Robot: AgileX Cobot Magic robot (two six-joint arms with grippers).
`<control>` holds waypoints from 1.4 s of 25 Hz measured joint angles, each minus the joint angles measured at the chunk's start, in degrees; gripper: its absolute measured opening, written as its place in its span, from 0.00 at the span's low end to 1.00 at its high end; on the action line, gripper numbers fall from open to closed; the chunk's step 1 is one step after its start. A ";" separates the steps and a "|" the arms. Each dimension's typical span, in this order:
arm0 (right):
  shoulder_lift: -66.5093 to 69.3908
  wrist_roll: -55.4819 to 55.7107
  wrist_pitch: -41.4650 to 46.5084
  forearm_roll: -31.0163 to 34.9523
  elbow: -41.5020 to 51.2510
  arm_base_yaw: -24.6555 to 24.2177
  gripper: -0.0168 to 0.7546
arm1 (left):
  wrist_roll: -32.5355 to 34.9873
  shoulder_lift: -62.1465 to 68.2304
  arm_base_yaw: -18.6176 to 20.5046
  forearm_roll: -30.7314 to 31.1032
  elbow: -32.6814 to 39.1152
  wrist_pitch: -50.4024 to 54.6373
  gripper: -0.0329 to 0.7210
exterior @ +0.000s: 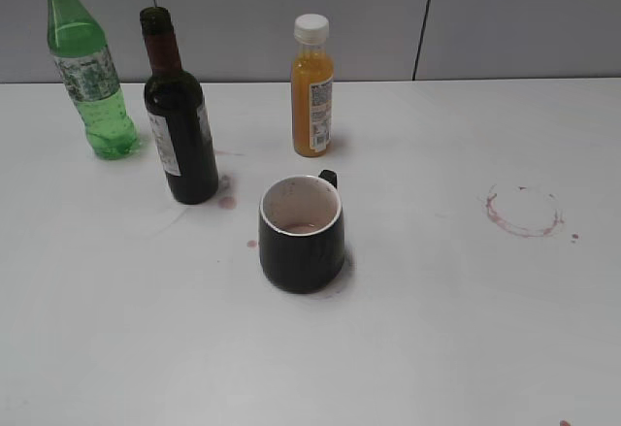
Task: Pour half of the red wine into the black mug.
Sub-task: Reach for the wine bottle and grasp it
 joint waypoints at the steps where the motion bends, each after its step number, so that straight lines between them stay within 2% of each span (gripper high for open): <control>1: -2.56 -0.75 0.00 0.00 2.59 0.00 0.76 | 0.00 0.00 0.00 0.00 0.00 0.00 0.83; 13: -30.93 -2.79 -1.81 0.03 38.16 0.00 0.76 | 0.00 0.00 0.00 0.00 0.00 0.00 0.83; 18: -42.24 -2.79 -3.95 0.07 49.65 0.00 0.76 | 0.01 0.00 0.00 0.00 0.00 0.00 0.83; 25: -58.80 -2.90 -4.90 0.10 57.44 0.00 0.76 | -0.03 0.00 0.00 0.00 0.00 0.00 0.83; 35: -80.95 -2.90 -6.57 0.59 58.20 0.00 0.76 | 0.00 -0.04 0.00 0.00 0.00 0.00 0.83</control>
